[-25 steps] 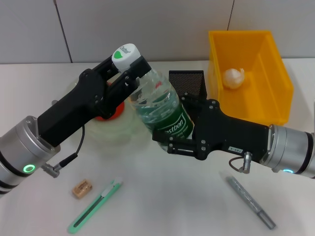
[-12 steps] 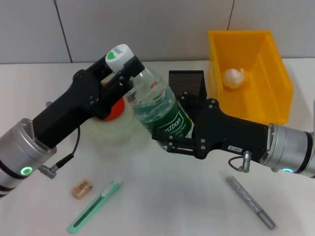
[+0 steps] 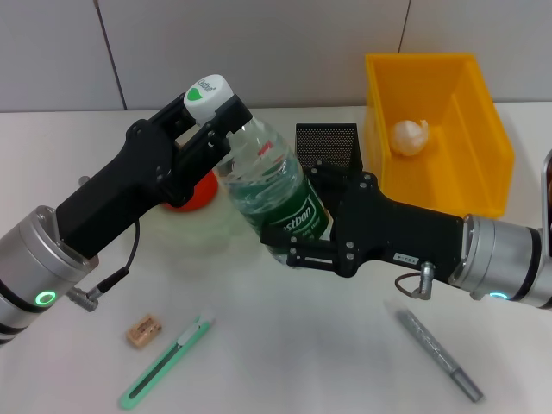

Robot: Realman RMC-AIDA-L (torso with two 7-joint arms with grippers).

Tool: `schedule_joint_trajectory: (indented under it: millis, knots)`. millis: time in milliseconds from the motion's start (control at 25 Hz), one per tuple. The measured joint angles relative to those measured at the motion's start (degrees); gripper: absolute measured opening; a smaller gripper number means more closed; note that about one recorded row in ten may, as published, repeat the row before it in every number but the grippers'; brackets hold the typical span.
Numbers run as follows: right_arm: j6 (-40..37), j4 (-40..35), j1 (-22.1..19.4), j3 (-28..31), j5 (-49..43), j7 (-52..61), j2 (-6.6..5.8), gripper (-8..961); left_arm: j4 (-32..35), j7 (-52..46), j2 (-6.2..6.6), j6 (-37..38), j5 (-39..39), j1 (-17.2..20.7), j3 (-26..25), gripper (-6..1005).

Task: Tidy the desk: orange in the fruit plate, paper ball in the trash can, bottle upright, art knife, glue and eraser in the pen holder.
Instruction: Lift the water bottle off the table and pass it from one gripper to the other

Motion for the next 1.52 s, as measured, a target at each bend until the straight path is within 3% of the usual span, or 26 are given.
schedule_joint_trajectory:
  millis: [1520]
  knots:
    - [2.7,-0.53,0.07,-3.11,0.81,1.42,0.0,760,-0.01,0.52,0.0,0.14,0.01,0.15,-0.21,438]
